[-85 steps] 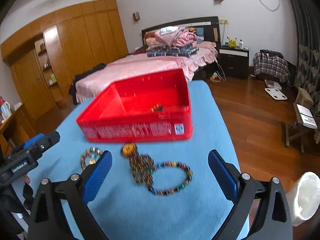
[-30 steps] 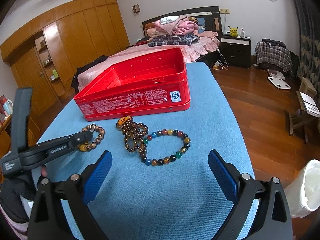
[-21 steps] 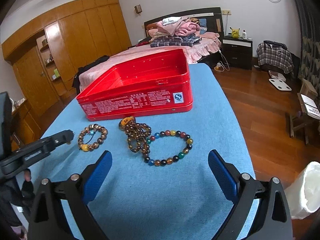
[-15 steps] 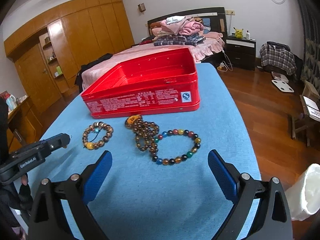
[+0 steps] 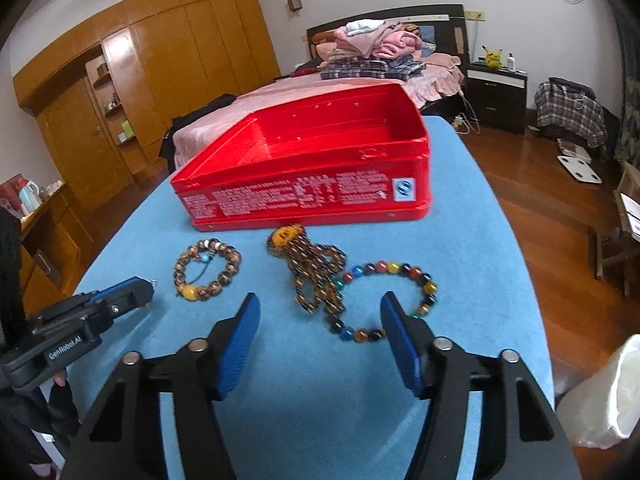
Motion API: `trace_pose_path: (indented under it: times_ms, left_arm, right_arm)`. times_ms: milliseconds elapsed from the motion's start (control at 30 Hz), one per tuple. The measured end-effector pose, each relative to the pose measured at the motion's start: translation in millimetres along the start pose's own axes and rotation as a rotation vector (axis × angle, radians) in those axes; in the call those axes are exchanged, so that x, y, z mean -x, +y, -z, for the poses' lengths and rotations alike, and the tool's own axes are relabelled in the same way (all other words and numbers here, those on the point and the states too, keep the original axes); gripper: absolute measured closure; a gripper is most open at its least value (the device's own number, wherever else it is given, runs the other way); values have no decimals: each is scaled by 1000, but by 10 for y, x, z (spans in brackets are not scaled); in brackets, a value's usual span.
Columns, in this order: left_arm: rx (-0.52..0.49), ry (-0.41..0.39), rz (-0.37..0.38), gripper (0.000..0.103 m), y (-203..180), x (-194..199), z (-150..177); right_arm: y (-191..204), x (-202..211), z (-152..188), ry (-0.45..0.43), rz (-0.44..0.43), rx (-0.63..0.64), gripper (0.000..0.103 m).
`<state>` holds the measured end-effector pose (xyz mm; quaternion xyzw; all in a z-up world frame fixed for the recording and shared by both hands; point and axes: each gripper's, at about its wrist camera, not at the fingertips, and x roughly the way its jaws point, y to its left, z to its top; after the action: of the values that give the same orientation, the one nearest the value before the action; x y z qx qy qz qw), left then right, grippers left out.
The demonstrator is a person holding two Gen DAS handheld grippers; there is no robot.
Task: Organize jewelry
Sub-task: 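Grasp the amber bead strand with the right tool while the left tool holds the wooden bracelet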
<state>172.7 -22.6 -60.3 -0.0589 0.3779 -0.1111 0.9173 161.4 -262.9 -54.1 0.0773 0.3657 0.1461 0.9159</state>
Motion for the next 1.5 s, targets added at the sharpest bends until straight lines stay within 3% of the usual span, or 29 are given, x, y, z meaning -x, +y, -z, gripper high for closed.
trace_pose_path:
  times_ms: [433,600,733,800,1067,1167,1500]
  left_arm:
    - [0,-7,3,88,7,-48,-52]
    - [-1,-8,10,88,-13,-54,-61]
    - [1,-7,13,88,-20,-58,-74]
    - [2,-5,13,88,-16,-60,-71]
    - [4,-2,13,88,-37,-66,-72]
    - [1,-4,13,88,-55,-61,-82]
    - [-3,-24,9,88,-78,-19,-147]
  right_arm:
    - [29,-316,-272,41,1,25,51]
    - [12,-421,-274,86,-23,29,73]
    - [-33,-414,-253,93,-33,13,73]
    - [-60,-462,-250,118,-37,3,66]
    - [-35,-564,-320,145,-24,47,61]
    - [-19,-538,-300,137,-11,60,72]
    - [-91,-107,-284,39,-68,8,84]
